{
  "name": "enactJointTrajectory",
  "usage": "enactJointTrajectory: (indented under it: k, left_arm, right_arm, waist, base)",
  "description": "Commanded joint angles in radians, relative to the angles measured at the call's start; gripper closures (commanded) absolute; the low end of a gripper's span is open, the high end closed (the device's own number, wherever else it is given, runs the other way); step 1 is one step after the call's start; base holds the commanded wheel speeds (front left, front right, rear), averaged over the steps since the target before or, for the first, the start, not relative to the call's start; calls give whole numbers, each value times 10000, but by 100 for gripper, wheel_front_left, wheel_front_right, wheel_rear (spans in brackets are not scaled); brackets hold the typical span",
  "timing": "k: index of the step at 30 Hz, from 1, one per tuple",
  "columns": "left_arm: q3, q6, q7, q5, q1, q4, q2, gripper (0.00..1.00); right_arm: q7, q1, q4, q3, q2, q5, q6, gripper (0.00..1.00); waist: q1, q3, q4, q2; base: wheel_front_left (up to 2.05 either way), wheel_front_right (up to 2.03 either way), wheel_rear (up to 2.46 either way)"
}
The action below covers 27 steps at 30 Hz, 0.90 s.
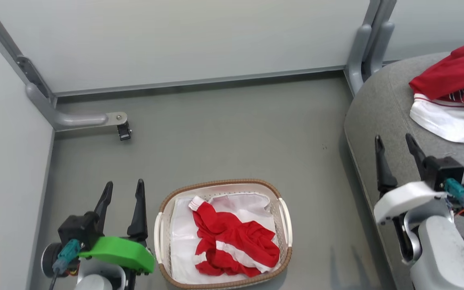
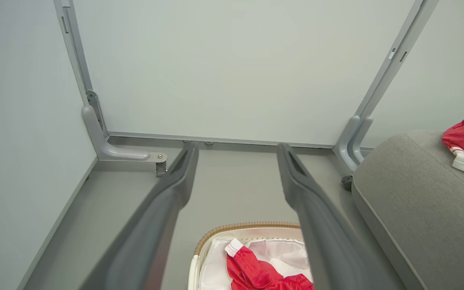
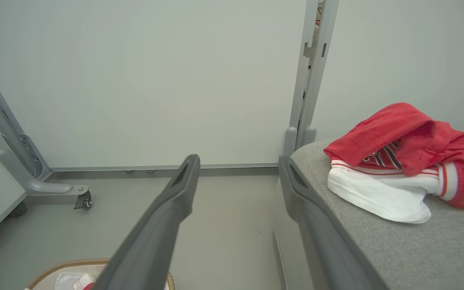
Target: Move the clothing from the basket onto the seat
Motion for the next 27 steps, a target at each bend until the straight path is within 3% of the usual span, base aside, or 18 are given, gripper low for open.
enactJointTrajectory:
  k: [1, 13, 27]
  left_arm:
    - [231, -25, -35, 197, 372, -27, -65, 0]
    - [1234, -314, -36, 835, 1919, -291, -631, 0]
    - [1572, -713, -36, 1191, 2001, -51, -968, 0]
  right_arm:
    - [-48, 477, -250, -58, 77, -172, -14, 0]
    - [-48, 2499, -1344, 477, 320, 399, -12, 0]
    - [-49, 2902, -1444, 824, 325, 733, -14, 0]
  waist:
    - [1, -503, 342, 0]
    - [1, -881, 441, 0]
    - [1, -960, 452, 0]
  base:
    - [0, 0, 0]
    - [0, 0, 0]
    - [0, 0, 0]
